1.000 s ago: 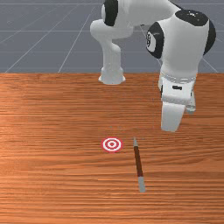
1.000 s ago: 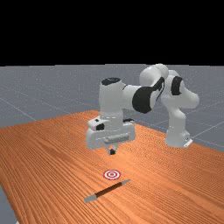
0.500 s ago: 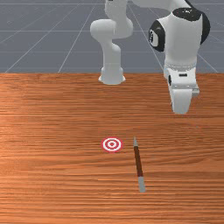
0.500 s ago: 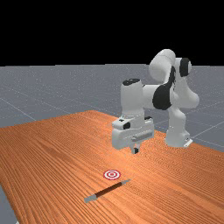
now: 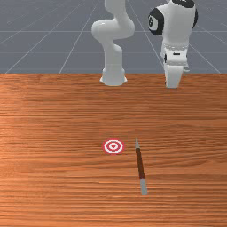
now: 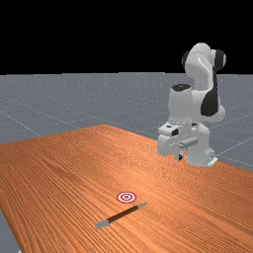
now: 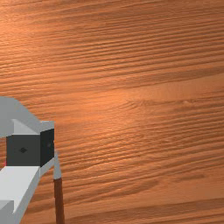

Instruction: Pick up the pen and put it to the marker

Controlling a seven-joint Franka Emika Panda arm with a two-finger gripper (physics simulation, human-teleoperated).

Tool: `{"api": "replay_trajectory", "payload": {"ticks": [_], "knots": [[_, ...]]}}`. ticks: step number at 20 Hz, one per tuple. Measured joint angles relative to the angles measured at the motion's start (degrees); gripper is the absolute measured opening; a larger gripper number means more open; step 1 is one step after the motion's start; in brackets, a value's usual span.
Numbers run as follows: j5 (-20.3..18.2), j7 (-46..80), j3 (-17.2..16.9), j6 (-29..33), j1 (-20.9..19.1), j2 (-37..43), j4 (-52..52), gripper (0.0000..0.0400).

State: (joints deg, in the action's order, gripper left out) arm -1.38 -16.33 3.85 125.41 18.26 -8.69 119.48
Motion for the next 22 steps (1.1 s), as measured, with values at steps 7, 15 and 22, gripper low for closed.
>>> {"api": "replay_trajectory", "payload": {"ticks": [7, 15, 22], "knots": [[-0.53, 5.74, 1.03, 4.26, 0.94, 8.86, 11.83, 0.0000], [-6.68, 3.79, 5.49, 2.29, 8.87, 28.49, 28.97, 0.0000], [-4.67, -4.74, 1.62, 0.16, 3.62, 9.07, 7.61, 0.0000]]}}
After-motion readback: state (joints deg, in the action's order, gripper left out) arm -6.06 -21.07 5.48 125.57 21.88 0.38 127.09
